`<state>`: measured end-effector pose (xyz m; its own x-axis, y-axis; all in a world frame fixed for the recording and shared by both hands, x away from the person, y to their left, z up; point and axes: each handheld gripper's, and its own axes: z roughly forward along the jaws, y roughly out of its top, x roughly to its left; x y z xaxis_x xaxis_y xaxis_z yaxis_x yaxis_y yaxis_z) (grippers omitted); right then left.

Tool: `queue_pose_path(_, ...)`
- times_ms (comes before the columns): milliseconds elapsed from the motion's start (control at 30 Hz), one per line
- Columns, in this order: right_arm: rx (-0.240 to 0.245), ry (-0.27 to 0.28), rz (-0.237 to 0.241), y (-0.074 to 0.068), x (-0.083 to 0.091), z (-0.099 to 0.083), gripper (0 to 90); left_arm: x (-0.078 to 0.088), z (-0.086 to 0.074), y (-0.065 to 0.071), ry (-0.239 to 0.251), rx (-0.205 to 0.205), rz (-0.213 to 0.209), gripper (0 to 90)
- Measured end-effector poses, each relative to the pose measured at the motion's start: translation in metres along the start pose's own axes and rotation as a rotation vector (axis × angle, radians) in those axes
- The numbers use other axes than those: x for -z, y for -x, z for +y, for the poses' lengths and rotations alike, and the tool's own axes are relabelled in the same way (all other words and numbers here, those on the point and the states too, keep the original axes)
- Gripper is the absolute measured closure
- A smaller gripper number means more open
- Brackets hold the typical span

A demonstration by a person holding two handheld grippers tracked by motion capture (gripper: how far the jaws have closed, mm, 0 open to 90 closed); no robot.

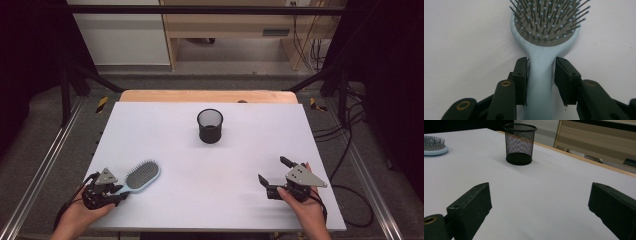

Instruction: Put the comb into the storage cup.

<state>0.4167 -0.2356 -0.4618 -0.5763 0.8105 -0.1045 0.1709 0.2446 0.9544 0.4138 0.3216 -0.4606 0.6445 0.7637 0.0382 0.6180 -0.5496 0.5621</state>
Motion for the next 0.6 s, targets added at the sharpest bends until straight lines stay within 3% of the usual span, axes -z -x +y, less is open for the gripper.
queue_pose_path(67, 0.000, 0.000, 0.000, 0.0000, 0.0000, 0.0000, 4.8, 0.0000, 0.0009, 0.0015, -0.006, 0.003, 0.003, 69.0)
queue_pose_path(367, 0.000, 0.001, 0.000, 0.0002, 0.0002, 0.0000, 4.8, 0.0005, 0.0025, 0.0054, -0.014, -0.007, 0.029, 69.6)
queue_pose_path(600, 0.001, 0.000, 0.000, 0.0000, 0.0002, 0.0000, 4.8, 0.0008, 0.0033, 0.0059, 0.017, -0.012, 0.059, 69.7)
